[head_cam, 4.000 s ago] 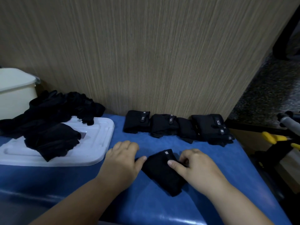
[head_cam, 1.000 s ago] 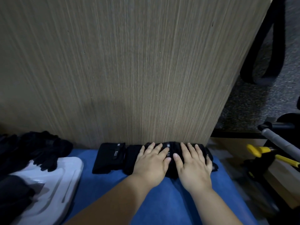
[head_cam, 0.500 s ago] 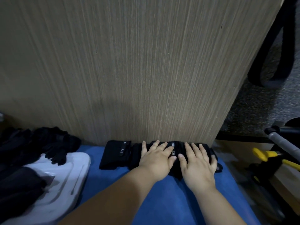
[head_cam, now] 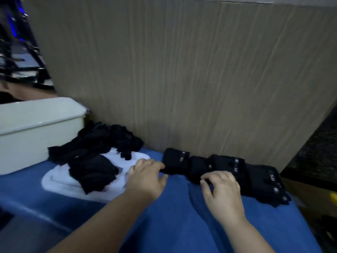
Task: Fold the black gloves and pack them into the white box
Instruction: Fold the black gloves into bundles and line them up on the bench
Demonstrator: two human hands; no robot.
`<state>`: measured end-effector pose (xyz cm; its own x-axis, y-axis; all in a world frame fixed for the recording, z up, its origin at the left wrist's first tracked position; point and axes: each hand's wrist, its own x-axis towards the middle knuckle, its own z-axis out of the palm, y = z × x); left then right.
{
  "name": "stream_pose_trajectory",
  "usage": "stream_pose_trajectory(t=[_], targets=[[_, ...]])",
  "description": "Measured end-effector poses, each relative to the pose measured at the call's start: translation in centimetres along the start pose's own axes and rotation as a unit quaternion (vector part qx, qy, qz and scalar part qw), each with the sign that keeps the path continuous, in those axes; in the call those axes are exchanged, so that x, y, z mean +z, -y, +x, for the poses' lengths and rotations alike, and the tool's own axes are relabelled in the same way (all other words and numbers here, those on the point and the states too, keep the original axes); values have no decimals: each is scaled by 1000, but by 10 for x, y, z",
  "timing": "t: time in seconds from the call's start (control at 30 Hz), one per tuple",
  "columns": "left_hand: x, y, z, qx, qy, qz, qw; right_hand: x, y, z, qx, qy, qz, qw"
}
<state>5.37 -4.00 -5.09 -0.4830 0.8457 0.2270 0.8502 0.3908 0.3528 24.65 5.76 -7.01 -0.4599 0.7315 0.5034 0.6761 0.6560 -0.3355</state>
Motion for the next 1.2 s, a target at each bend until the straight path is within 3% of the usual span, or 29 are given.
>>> stream_pose_trajectory(t=[0.17,0.27,0.4,0.63,0.73,0.87,0.97,1.1,1.2], targets=[[-19,71,-31,-112,-70,28,991,25,58,-13,-81,115,40,989],[-30,100,-35,-138,-110,45,983,38,91,-14,-98,148,81,981],[-31,132,-36,-163,-8,53,985,54,128,-10,-81,177,142,970],[-30,132,-36,-39,-9,-75,996,72,158,-6,-6,222,187,957],[-27,111,-39,18,26,-154,988,68,157,-4,60,217,248,942],[-19,85,-46,64,95,-187,976,55,140,-7,198,211,416,862],[-14,67,-50,89,150,-209,962,44,118,-16,238,189,462,833],[-9,43,-55,100,204,-265,937,24,89,-28,256,168,421,854],[-7,30,-55,88,196,-308,927,11,69,-38,255,176,397,864]])
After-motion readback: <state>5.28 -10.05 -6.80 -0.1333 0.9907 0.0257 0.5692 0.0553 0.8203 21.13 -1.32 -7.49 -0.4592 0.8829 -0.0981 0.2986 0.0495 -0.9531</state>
